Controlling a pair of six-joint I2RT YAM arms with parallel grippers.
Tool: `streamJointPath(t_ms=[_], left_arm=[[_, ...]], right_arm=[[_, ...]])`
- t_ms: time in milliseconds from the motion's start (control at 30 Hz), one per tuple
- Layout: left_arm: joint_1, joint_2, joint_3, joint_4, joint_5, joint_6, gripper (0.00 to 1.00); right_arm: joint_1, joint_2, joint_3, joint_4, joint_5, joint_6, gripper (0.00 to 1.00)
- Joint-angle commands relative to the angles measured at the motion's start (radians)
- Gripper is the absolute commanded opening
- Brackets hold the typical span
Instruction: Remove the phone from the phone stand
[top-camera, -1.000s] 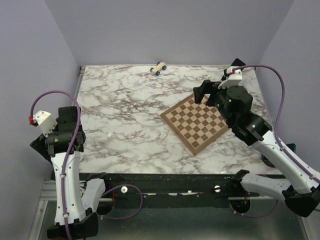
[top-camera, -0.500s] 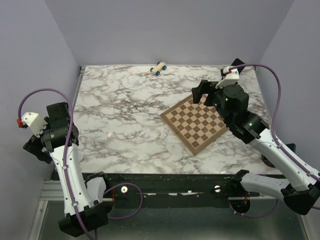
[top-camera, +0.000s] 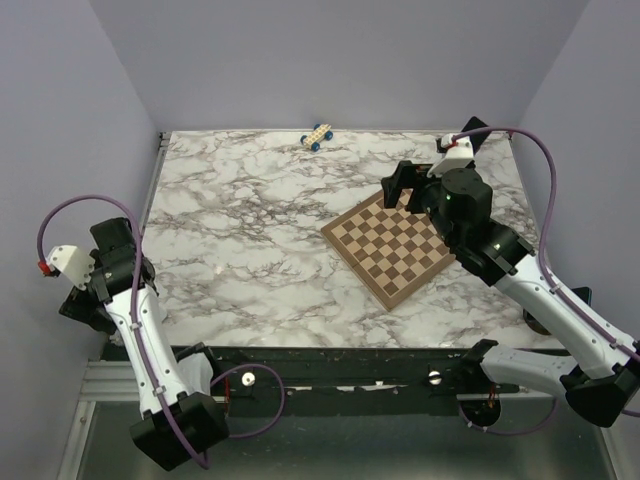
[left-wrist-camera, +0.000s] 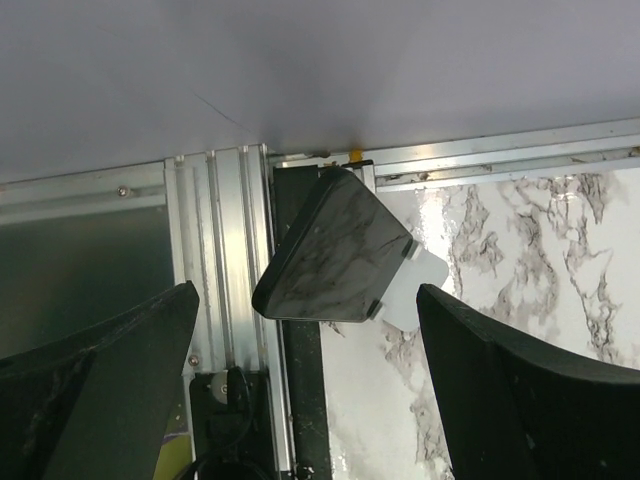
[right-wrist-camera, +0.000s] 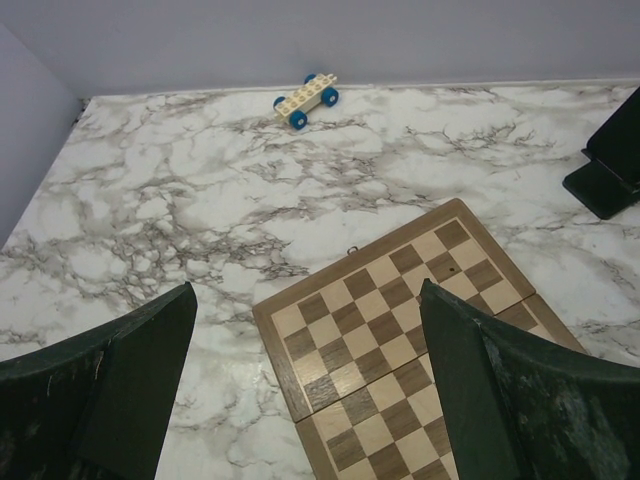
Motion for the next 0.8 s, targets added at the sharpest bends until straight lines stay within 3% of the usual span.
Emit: streamJointPath(t_ms=[0, 767], left_arm=[[0.032, -0.033, -0.052, 0.046, 0.023, -0.03, 0.98], [0.049, -0.178, -0.239, 0.217, -0.028, -0.071, 0.85]], right_arm=[[0.007, 0.0, 0.01, 0.004, -0.021, -0.009, 1.0], [0.007, -0.002, 0.002, 0.008, -0.025, -0.008, 1.0]])
